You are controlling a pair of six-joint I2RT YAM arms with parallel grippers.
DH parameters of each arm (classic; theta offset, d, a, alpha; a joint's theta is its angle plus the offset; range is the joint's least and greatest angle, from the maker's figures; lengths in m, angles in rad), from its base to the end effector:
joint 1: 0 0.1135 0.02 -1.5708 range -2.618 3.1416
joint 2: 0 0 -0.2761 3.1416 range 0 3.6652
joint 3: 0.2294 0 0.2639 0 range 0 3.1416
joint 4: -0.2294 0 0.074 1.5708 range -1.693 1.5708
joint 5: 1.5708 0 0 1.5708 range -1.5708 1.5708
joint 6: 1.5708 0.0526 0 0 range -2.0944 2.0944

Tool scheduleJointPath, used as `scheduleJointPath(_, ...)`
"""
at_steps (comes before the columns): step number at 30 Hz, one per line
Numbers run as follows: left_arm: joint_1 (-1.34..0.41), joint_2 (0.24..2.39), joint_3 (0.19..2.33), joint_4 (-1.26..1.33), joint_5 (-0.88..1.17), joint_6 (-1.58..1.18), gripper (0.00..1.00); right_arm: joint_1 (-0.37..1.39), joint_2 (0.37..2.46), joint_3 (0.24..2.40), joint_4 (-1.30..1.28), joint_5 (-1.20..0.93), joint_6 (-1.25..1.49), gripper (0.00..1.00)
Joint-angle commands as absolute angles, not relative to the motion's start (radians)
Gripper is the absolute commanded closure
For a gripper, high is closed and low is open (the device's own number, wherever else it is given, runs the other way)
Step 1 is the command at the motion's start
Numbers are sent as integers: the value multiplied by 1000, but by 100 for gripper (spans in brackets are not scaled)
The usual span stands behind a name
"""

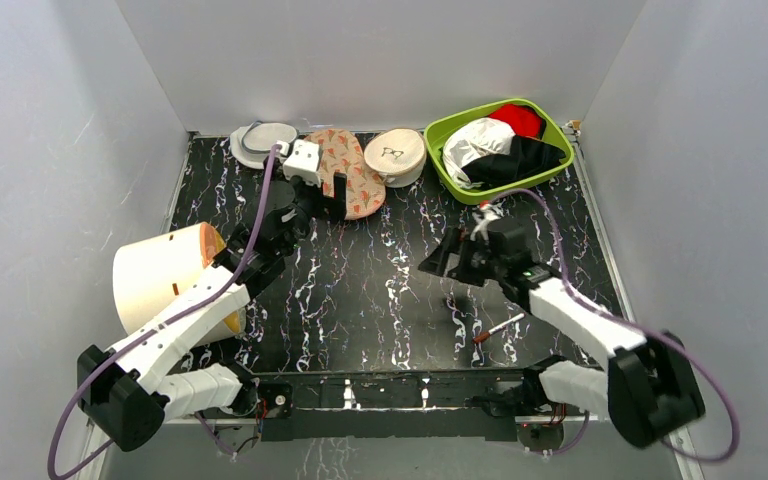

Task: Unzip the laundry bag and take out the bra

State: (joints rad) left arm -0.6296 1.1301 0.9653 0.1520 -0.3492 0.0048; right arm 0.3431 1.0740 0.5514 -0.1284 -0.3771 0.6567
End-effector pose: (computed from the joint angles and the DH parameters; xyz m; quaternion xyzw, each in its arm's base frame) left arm 0.2442 -0.1556 0.3787 0.1026 0.7039 -0.0950 0.6964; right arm 0.2184 0.0986 0.2055 0.0553 0.8824 0.3564 0.3021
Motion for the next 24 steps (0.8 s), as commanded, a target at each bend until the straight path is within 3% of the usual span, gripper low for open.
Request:
scheduleJointPath(1,-626,1086,964,273,-384,60,2,496,1295,692,79,-323,706,2)
scheduleJointPath(6,-626,1084,941,306,-437,79,2,584,1567,877,152,-283,755,2)
scheduleJointPath(12,-625,1073,928,325,-436,82,2,600,1853,1030,329,-219,1043,3)
scheduleJointPath(24,-624,1050,898,376,-466,128,2,667,2118,1263,292,221,1447,9)
